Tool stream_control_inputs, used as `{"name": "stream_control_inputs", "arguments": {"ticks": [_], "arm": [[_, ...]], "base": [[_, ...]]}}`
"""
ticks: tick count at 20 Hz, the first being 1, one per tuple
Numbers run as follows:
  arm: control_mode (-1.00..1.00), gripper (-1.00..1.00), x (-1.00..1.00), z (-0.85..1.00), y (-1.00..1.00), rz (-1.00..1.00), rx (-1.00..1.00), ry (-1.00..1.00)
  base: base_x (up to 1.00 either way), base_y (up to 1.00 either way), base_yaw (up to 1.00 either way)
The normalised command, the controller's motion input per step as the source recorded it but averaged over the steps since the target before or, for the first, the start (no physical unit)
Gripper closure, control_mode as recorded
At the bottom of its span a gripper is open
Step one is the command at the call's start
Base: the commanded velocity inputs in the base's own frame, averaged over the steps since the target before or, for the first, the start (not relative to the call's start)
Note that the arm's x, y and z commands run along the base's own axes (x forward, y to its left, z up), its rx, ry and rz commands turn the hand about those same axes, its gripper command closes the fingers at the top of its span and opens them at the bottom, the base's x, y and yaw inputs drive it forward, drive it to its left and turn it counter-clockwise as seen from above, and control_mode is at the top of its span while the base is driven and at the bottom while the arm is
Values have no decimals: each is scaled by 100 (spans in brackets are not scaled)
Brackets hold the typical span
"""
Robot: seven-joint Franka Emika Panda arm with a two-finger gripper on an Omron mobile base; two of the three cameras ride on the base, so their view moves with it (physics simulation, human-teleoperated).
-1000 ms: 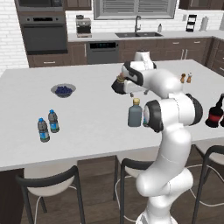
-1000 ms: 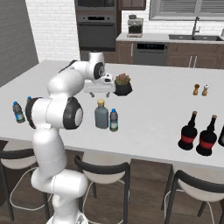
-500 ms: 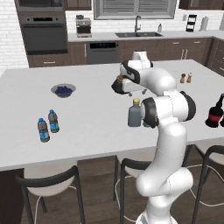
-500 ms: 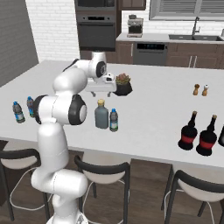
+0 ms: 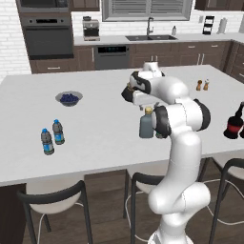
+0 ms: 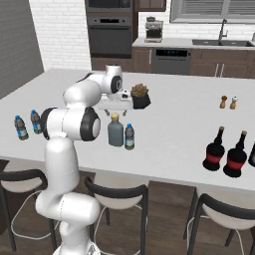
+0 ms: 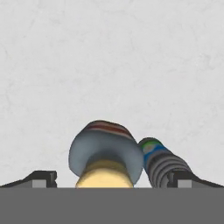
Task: Move the plastic bottles in the middle to the plastics group, and the glass bottles in the middle to the glass group.
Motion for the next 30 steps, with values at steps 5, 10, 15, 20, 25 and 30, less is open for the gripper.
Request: {"name": "stream_control_inputs", "arguments": {"ticks": [5,10,15,20,25,30], "arm": [[-100,-100,0,-19,0,0,0,0],[-100,-100,0,-1,0,0,0,0],[-100,-100,-1,5,0,0,0,0],[-100,-100,-5,23,1,0,0,0],[-100,-100,0,5,0,0,0,0],[-100,-100,1,-28,0,0,0,-3]], "base": [[0,0,0],[0,0,0],[0,0,0],[0,0,0],[0,0,0],[0,0,0]]}}
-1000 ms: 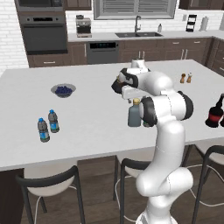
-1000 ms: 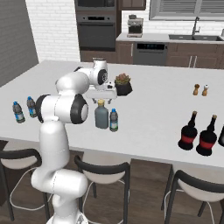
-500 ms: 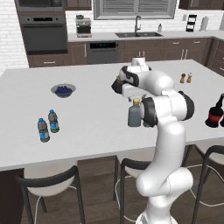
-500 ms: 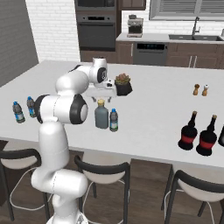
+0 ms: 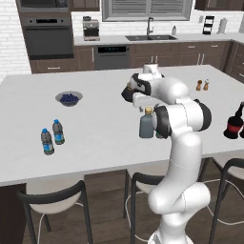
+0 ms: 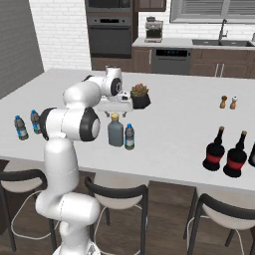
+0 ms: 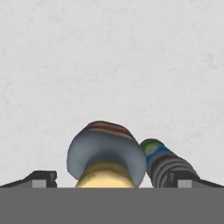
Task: Move the plastic bottles in the middle to the plastics group, and the glass bottles in the middle to the glass group.
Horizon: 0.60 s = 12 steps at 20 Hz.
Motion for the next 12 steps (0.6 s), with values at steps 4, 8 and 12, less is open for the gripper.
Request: {"name": "stream_control_inputs", "arguments": {"ticks": [4,8,12], "arm": [[-100,-100,0,-13,3,0,0,-6],[-100,-100,-14,0,1,1,0,-13],[-100,-100,-7,0,0,0,0,-7]], "base": [[0,0,0],[0,0,0],[0,0,0]]}}
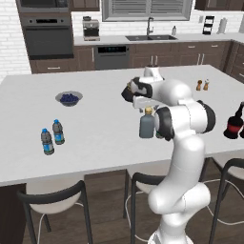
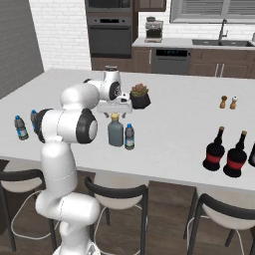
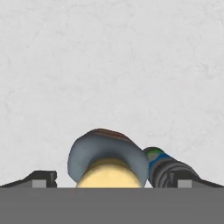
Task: Move the plastic bottles in the middle to the plastics group, and the glass bottles in the middle to the glass group.
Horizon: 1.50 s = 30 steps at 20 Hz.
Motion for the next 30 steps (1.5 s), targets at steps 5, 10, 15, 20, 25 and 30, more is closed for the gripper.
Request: {"name": "stream_control_inputs", "arguments": {"ticks": [5,10,15,20,25,30], "arm": [[-100,-100,-4,-9,0,0,0,-4],[-100,-100,8,-1,0,0,0,0],[-100,100,0,0,0,0,0,0],[-100,100,0,0,0,0,0,0],[-100,100,-8,0,0,1,0,0],[-100,100,-36,16,0,4,0,0]], "base": [[0,0,0],[0,0,0],[0,0,0],[0,0,0],[0,0,0],[0,0,0]]}}
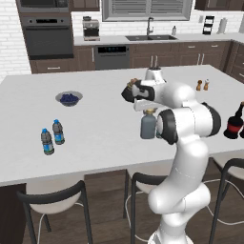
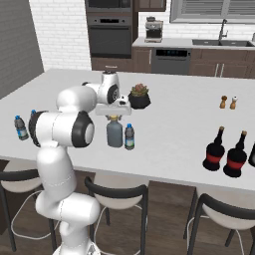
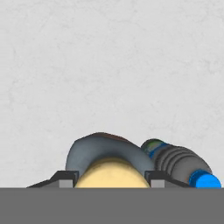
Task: Move the plastic bottles in the middle to the plastics group, and the glass bottles in the middle to the glass group.
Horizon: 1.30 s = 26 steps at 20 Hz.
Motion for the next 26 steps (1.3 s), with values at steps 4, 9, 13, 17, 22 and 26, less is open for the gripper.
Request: {"name": "stream_control_inputs", "arguments": {"ticks": [4,9,13,17,22,26], "arm": [[-100,100,-57,16,0,6,0,0],[-100,100,-65,9,0,8,0,0],[-100,100,-52,11,-1,5,0,-1],[-100,100,-25,16,-25,0,0,-4],[-100,100,-5,15,-57,0,0,0],[-100,100,3,16,-72,0,0,0]], "base": [[0,0,0],[0,0,0],[0,0,0],[0,0,0],[0,0,0],[0,0,0]]}}
